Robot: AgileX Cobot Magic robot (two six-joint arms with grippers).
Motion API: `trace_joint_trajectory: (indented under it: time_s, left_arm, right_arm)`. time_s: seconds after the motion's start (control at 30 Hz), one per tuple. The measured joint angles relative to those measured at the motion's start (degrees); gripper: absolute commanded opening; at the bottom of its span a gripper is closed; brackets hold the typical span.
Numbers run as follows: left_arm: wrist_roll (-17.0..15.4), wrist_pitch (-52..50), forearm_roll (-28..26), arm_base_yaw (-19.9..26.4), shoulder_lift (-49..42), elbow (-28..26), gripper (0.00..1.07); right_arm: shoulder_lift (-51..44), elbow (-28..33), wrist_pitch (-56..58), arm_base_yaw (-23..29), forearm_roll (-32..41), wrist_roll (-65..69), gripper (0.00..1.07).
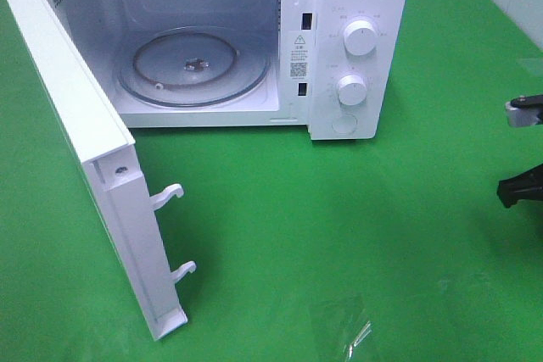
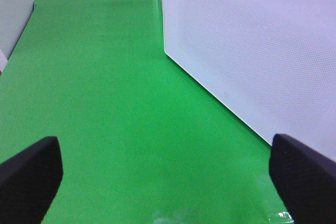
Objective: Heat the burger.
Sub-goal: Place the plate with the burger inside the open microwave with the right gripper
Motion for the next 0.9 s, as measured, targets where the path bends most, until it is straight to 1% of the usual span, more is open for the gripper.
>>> trace_joint_trajectory:
  time_s: [0.17, 0.2, 0.23, 0.3, 0.33, 0.37, 0.4, 0.43, 0.53, 0.57, 0.6, 0.67, 0.9]
  left_arm:
    - [0.0, 0.0, 0.0, 0.0, 0.0, 0.0, 1.02]
    - [0.0, 0.0, 0.0, 0.0, 0.0, 0.0, 1.02]
    - [0.0, 0.0, 0.0, 0.0, 0.0, 0.0, 1.02]
    - [0.0, 0.0, 0.0, 0.0, 0.0, 0.0, 1.02]
    - [0.0, 0.0, 0.0, 0.0, 0.0, 0.0, 1.02]
    - [0.0, 0.0, 0.0, 0.0, 0.0, 0.0, 1.02]
    - [0.0, 0.0, 0.0, 0.0, 0.0, 0.0, 1.02]
    - [0.0, 0.0, 0.0, 0.0, 0.0, 0.0, 1.02]
    - [0.0, 0.0, 0.0, 0.0, 0.0, 0.0, 1.02]
    - [0.0, 0.0, 0.0, 0.0, 0.0, 0.0, 1.02]
    - [0.0, 0.0, 0.0, 0.0, 0.0, 0.0, 1.02]
    - [0.0, 0.0, 0.0, 0.0, 0.0, 0.0, 1.02]
    - [0.0, 0.0, 0.0, 0.0, 0.0, 0.0, 1.02]
  right_arm:
    - [-2.01, 0.17, 1.66, 1.49, -2.35, 1.78, 0.0]
    - [-2.69, 0.17, 2.23, 2.86, -3.55, 2.98, 0.0]
    - [-2.69, 0.17, 2.23, 2.86, -3.55, 2.98, 0.0]
    - [-3.32, 0.23, 3.72, 5.5, -5.56, 4.81, 0.0]
    - [-3.32, 0.23, 3.72, 5.5, -5.56, 4.81, 0.0]
    - [-3.55, 0.23, 4.81, 7.1, -6.76, 5.9, 0.0]
    - [-3.55, 0.23, 4.81, 7.1, -6.76, 5.9, 0.0]
    - [-3.78, 0.23, 6.42, 8.71, -7.96, 6.7, 0.0]
    - [-3.84, 0.23, 7.16, 9.34, -8.65, 7.16, 0.0]
    - [-3.95, 0.23, 8.37, 10.83, -9.45, 7.56, 0.0]
    - [-3.95, 0.23, 8.37, 10.83, -9.45, 7.56, 0.0]
    - [-3.95, 0.23, 10.31, 14.09, -10.66, 7.68, 0.0]
    - [-5.04, 0.29, 12.26, 17.53, -10.71, 7.68, 0.0]
